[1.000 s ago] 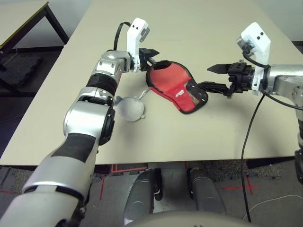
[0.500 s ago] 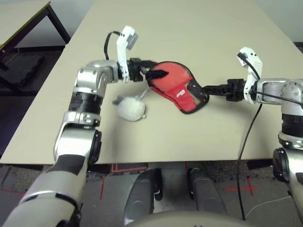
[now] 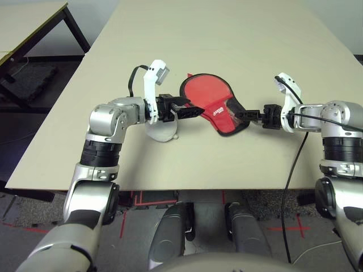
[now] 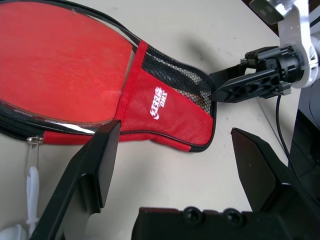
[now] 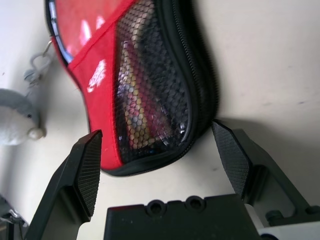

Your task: Store the ping-pong paddle in its case and zip it.

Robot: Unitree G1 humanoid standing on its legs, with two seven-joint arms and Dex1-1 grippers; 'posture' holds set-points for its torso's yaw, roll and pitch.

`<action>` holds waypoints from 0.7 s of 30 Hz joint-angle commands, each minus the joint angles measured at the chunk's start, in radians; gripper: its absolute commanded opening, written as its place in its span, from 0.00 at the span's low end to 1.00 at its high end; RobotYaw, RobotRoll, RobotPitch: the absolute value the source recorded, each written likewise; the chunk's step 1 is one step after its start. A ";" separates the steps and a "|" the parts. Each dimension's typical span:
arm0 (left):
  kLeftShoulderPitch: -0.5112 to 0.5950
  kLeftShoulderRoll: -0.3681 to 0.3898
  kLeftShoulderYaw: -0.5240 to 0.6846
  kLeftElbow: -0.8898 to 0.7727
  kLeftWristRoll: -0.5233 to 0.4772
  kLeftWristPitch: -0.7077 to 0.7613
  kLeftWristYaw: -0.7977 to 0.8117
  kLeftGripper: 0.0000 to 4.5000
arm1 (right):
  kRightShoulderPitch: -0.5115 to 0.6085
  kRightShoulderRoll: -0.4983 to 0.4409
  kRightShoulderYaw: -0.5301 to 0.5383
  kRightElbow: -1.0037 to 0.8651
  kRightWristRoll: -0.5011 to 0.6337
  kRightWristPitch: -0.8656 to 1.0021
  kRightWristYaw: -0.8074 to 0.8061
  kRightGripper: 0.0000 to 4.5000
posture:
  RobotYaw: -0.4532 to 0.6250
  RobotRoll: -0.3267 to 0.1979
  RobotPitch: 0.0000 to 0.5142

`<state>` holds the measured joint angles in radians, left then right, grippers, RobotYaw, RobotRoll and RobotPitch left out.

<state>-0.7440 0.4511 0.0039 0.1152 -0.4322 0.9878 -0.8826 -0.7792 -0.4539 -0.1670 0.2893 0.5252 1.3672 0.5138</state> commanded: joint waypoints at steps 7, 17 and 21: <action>-0.019 0.002 -0.006 0.001 -0.020 -0.013 0.025 1.00 | -0.001 -0.004 -0.032 0.031 -0.030 -0.022 -0.050 0.99 | 0.41 0.62 0.29; -0.028 -0.007 -0.009 0.007 -0.023 -0.019 0.036 1.00 | 0.010 0.112 -0.127 0.091 -0.013 0.013 -0.116 0.99 | 0.41 0.62 0.32; -0.026 -0.016 -0.013 0.008 -0.024 -0.021 0.042 1.00 | -0.003 0.167 -0.166 0.146 -0.010 -0.003 -0.132 0.99 | 0.41 0.62 0.33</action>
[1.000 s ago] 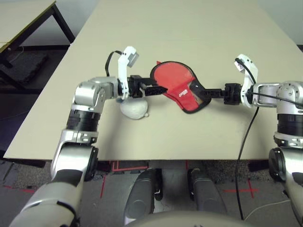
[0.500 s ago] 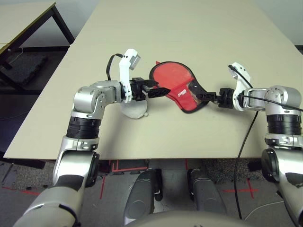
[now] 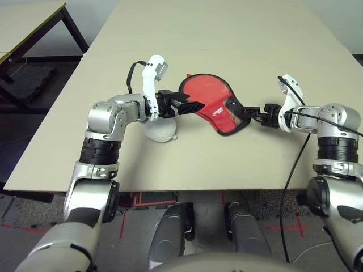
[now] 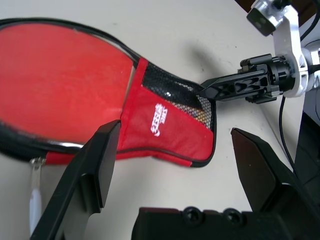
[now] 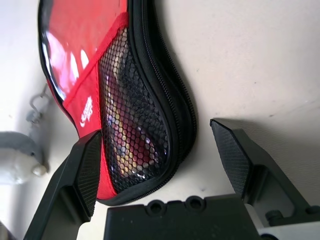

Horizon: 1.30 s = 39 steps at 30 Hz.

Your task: Store the ping-pong paddle in its case and zip it.

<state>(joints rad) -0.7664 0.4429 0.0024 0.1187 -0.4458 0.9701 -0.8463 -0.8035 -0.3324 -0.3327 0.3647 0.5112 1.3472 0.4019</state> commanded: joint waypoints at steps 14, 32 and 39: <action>-0.004 -0.019 -0.010 -0.004 -0.020 0.006 0.022 1.00 | 0.020 0.010 0.191 0.095 0.012 0.076 0.150 0.99 | 0.42 0.62 0.37; -0.004 -0.024 -0.006 0.007 -0.030 -0.008 0.041 1.00 | -0.125 0.138 0.241 0.311 -0.036 -0.032 0.189 0.99 | 0.45 0.62 0.36; -0.003 -0.022 -0.004 0.016 -0.029 -0.016 0.042 1.00 | -0.120 0.147 0.237 0.339 -0.058 -0.047 0.185 0.86 | 0.44 0.62 0.35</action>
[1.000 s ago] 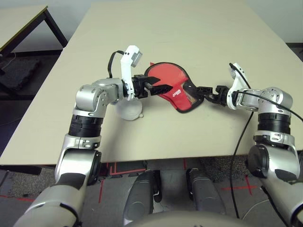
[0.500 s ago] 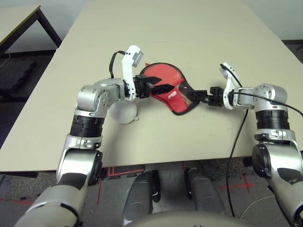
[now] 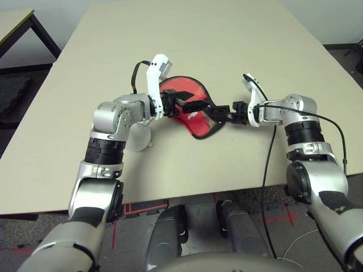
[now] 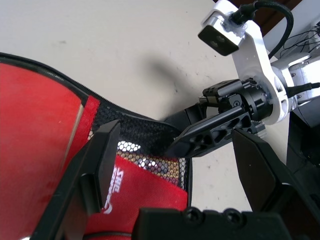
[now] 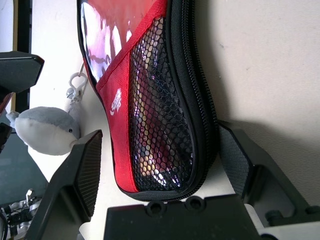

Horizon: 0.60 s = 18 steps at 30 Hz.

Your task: Store the ping-pong paddle in its case and zip it.

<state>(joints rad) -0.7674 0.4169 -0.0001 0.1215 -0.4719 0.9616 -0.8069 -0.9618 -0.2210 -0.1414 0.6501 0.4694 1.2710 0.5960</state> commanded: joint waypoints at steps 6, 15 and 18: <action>-0.008 0.003 -0.003 0.030 0.000 -0.024 0.001 1.00 | 0.055 0.026 0.052 0.016 -0.034 0.032 -0.027 0.44 | 0.44 0.62 0.35; -0.003 -0.012 0.005 0.016 -0.008 -0.021 0.025 1.00 | 0.128 0.011 0.037 -0.171 -0.021 0.141 -0.085 0.00 | 0.43 0.62 0.34; 0.002 -0.017 0.008 0.007 -0.012 -0.018 0.034 1.00 | 0.188 -0.006 0.020 -0.322 0.001 0.224 -0.111 0.00 | 0.43 0.62 0.34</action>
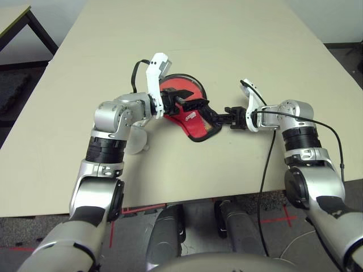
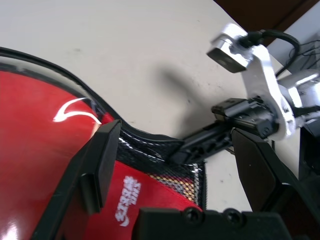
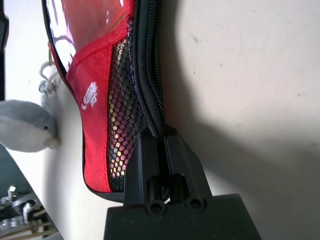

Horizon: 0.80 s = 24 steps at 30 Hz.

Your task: Store the ping-pong paddle in its case and zip it.

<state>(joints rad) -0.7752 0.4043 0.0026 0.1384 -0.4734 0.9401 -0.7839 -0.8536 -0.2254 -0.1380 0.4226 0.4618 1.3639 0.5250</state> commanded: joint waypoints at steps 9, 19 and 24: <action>0.017 -0.008 0.003 0.001 -0.010 -0.009 0.018 1.00 | 0.311 -0.086 -0.053 -0.524 0.257 0.251 -0.191 0.00 | 0.40 0.62 0.36; -0.004 -0.010 -0.009 0.048 -0.002 -0.038 0.000 1.00 | 0.586 -0.259 -0.154 -0.748 0.889 0.251 -0.592 0.00 | 0.35 0.62 0.37; -0.020 -0.006 -0.017 0.079 0.006 -0.054 -0.015 1.00 | 0.684 -0.417 -0.048 -0.764 1.336 0.004 -0.945 0.00 | 0.33 0.62 0.37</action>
<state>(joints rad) -0.7892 0.3956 -0.0018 0.1990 -0.4733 0.8945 -0.7886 -0.1956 -0.6019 -0.2382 -0.3151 1.6506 1.4474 -0.3078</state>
